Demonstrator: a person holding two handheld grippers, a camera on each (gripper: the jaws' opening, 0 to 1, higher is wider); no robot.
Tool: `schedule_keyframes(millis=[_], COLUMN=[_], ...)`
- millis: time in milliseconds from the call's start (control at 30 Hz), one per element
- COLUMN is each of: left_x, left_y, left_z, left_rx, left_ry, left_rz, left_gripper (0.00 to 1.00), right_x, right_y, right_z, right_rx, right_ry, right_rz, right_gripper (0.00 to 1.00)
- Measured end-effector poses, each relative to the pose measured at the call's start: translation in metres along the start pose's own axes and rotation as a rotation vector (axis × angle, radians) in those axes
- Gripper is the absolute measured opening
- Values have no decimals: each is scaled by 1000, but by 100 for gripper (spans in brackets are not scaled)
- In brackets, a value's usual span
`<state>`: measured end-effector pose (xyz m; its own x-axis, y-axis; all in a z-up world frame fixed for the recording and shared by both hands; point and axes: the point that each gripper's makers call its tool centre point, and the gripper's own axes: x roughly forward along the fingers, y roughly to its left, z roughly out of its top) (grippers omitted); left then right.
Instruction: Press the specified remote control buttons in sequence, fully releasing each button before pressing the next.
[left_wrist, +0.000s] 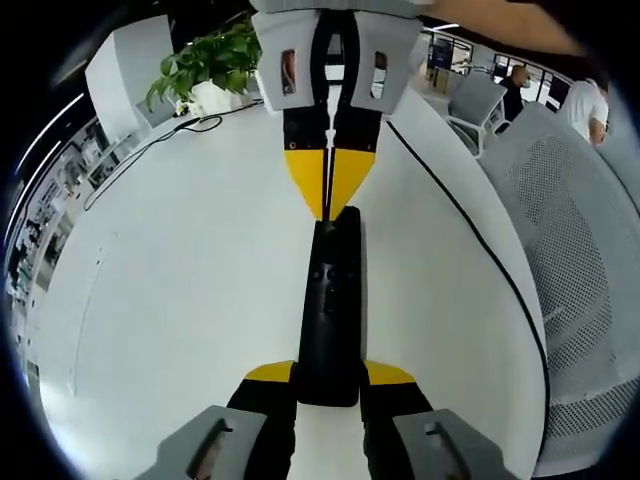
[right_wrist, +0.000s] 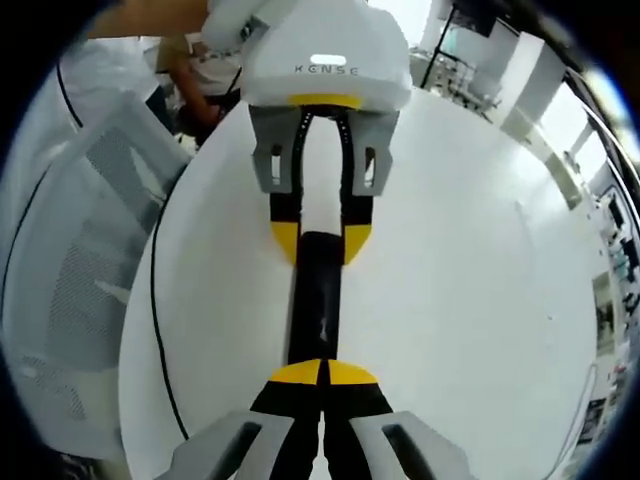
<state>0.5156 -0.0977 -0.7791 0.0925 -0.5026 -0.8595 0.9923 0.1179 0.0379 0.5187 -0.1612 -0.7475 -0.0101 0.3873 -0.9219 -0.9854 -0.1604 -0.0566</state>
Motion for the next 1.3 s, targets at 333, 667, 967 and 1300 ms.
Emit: schedule_keyframes(millis=[333, 667, 967, 1300], left_x=[0, -1, -1, -1], left_y=[-1, -1, -1, 0], left_z=[1, 0, 0, -1], left_rx=[-3, -3, -2, -6], left_ry=[-7, -7, -7, -13], left_rz=[-1, 1, 3, 7], left_gripper=[24, 24, 24, 24], right_x=[7, 11, 15, 22], right_y=[3, 3, 4, 4], right_z=[-2, -2, -2, -4], right_rx=[0, 0, -5, -13], right_ry=[3, 9, 12, 24], right_rz=[9, 15, 22, 35], right_gripper=[0, 0, 0, 0])
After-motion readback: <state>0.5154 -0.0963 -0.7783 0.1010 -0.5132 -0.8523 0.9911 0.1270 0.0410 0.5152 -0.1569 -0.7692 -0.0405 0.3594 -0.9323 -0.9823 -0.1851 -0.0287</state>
